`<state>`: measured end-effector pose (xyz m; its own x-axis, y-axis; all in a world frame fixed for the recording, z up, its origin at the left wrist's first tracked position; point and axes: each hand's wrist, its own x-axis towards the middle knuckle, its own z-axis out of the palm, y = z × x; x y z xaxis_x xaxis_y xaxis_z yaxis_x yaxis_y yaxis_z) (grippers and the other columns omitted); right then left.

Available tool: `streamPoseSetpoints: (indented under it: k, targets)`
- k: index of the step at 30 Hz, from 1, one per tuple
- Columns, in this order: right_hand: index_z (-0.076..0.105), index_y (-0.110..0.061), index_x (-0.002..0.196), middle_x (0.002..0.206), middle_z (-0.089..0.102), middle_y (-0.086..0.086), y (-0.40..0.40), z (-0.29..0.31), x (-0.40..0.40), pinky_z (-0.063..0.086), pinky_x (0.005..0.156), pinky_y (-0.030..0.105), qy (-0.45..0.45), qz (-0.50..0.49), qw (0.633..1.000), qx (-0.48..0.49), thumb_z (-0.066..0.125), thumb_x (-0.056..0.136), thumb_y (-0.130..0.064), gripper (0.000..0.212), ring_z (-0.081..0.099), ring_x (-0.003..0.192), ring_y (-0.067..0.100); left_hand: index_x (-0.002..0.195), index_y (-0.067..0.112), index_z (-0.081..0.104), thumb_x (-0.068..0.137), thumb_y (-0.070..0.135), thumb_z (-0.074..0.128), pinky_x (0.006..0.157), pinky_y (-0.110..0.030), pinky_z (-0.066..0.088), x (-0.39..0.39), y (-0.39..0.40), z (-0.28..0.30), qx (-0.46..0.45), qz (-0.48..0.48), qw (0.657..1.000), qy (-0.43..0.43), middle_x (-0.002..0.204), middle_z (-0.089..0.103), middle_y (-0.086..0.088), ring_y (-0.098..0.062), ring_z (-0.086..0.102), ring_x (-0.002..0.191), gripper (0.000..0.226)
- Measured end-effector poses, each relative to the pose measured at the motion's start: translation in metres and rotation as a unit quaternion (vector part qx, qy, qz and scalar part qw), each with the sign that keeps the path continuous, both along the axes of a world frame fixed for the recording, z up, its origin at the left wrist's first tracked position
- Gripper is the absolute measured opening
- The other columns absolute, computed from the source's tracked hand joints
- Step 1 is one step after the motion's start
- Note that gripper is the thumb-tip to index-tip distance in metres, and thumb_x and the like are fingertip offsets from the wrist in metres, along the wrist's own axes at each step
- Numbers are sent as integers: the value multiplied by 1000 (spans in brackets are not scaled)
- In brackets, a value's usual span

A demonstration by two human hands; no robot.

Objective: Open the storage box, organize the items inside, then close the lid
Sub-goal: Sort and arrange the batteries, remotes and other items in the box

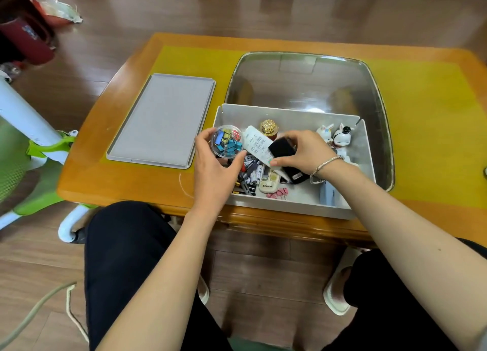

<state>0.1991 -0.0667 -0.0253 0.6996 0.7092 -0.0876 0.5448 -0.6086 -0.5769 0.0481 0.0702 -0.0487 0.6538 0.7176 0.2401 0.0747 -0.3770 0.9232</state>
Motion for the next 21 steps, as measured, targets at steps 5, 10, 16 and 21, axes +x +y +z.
streamPoseSetpoints:
  k: [5,10,16,21]
  targets:
    - [67,-12,107,87,67,0,-8,7,-10,48,72,11,46,-7,989,140,80,71,-11,38,57,67,0,128,19,37,78,20,79,69,-2,46,0,0,-2,3,-3,1000,0,126,44,6,-8,53,109,65]
    - [73,-18,81,64,67,-13,-25,6,-21,51,59,14,79,130,982,-107,72,79,-14,4,61,51,-1,129,23,36,80,27,76,69,-5,49,1,1,-4,-1,-9,1000,5,125,45,9,-10,54,113,63]
    - [73,-14,80,84,72,1,-24,-13,-26,45,68,23,-16,134,960,-246,66,79,-18,8,64,80,19,130,23,36,80,32,75,77,-17,56,0,3,-6,16,-17,1000,20,128,48,3,-11,55,115,64]
    - [76,-11,86,86,72,-5,-19,-22,-30,42,58,11,45,86,973,-207,70,82,-21,12,62,79,9,128,26,36,80,39,72,73,-23,59,1,2,-6,12,-16,999,26,126,50,5,-17,62,108,62]
